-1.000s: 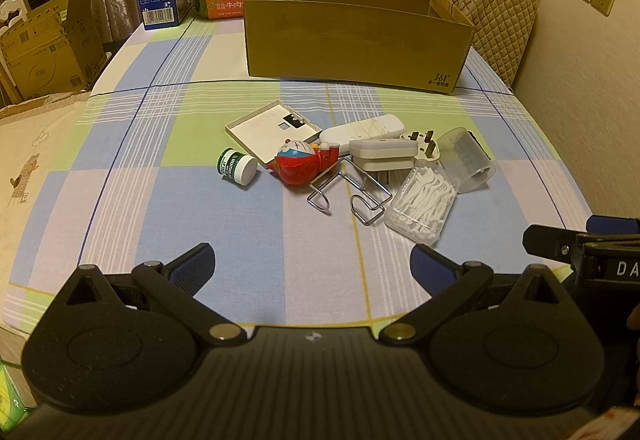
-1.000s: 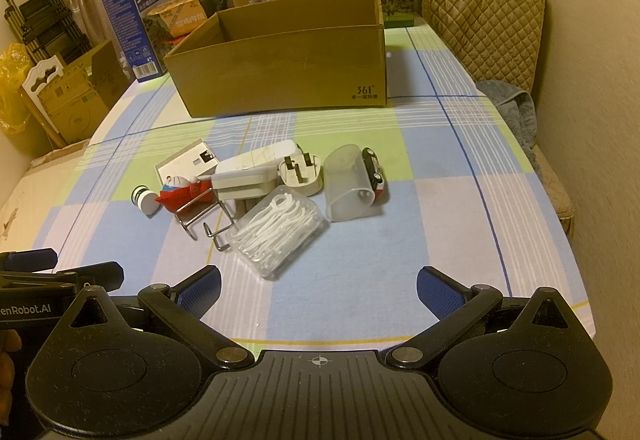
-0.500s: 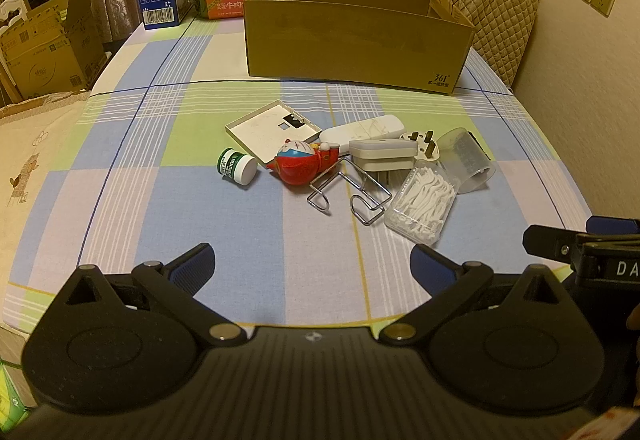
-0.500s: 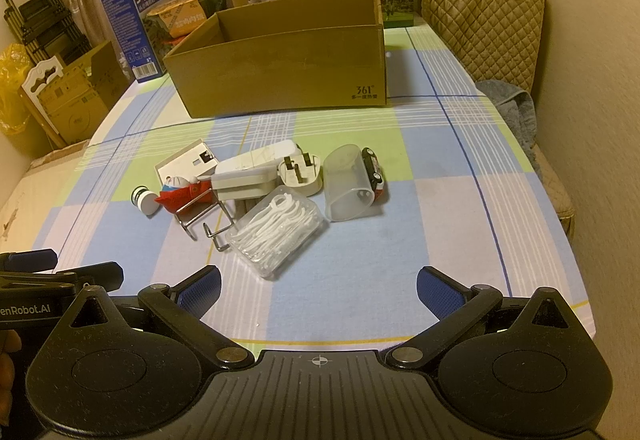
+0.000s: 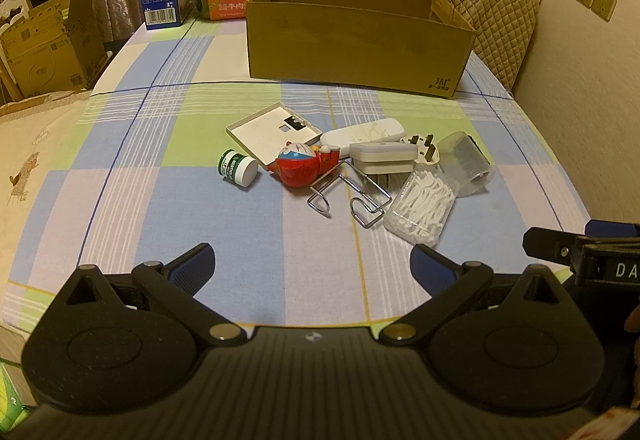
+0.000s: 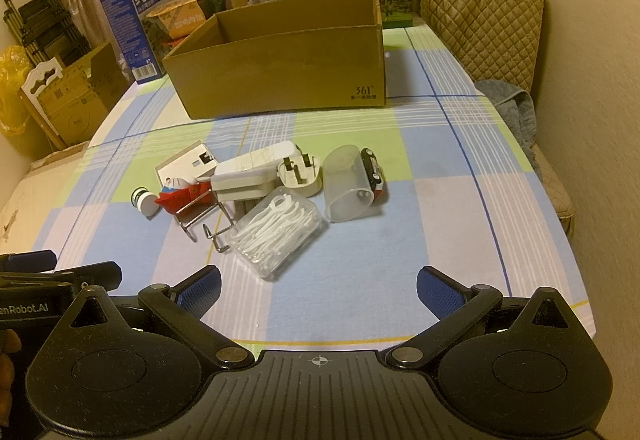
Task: Organize rigid objects
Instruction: 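Grasp the green lip balm jar with left tool while right tool grasps the floss-pick box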
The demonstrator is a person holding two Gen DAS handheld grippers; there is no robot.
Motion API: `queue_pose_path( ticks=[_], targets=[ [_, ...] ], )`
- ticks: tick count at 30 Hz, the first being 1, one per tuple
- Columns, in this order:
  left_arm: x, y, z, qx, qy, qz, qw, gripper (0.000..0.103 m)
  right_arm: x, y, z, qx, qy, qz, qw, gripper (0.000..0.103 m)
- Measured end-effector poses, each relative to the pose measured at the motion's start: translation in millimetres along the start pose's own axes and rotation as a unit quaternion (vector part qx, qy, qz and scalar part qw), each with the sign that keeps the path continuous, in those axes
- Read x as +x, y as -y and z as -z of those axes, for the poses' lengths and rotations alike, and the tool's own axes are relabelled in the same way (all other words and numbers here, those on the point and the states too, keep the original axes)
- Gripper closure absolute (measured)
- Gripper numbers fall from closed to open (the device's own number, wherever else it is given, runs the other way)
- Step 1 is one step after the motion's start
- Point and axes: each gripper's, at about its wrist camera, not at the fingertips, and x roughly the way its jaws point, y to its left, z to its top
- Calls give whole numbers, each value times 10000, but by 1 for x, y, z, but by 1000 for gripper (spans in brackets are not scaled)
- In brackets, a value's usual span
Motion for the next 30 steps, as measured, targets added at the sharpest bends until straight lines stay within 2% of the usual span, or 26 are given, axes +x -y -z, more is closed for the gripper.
queue_pose_path(
  ticks=[5, 13, 15, 18, 24, 26, 30],
  targets=[
    [-7, -5, -7, -3, 40, 129, 9999, 1, -6, 2, -4, 91, 57, -21, 9999, 2],
    [3, -50, -36, 262, 142, -127, 9995, 1, -9, 2, -21, -32, 309, -162, 9994, 2],
    [15, -62, -42, 400, 143, -151, 9990, 1, -4, 3, -26, -53, 332, -175, 9993, 2],
    [39, -77, -45, 555, 55, 46, 9984, 1, 9, 4, -33, -121, 323, -192, 9992, 2],
    [87, -86, -39, 1014, -57, 229, 9946, 4, 39, -4, -34, -326, 237, -301, 9987, 2],
    [101, -86, -37, 1166, -108, 311, 9926, 10, 50, -9, -31, -518, 185, -371, 9978, 2],
    [122, -85, -36, 1467, -94, 416, 9883, 12, 72, -19, -24, -1044, 61, -503, 9932, 8]
  ],
)
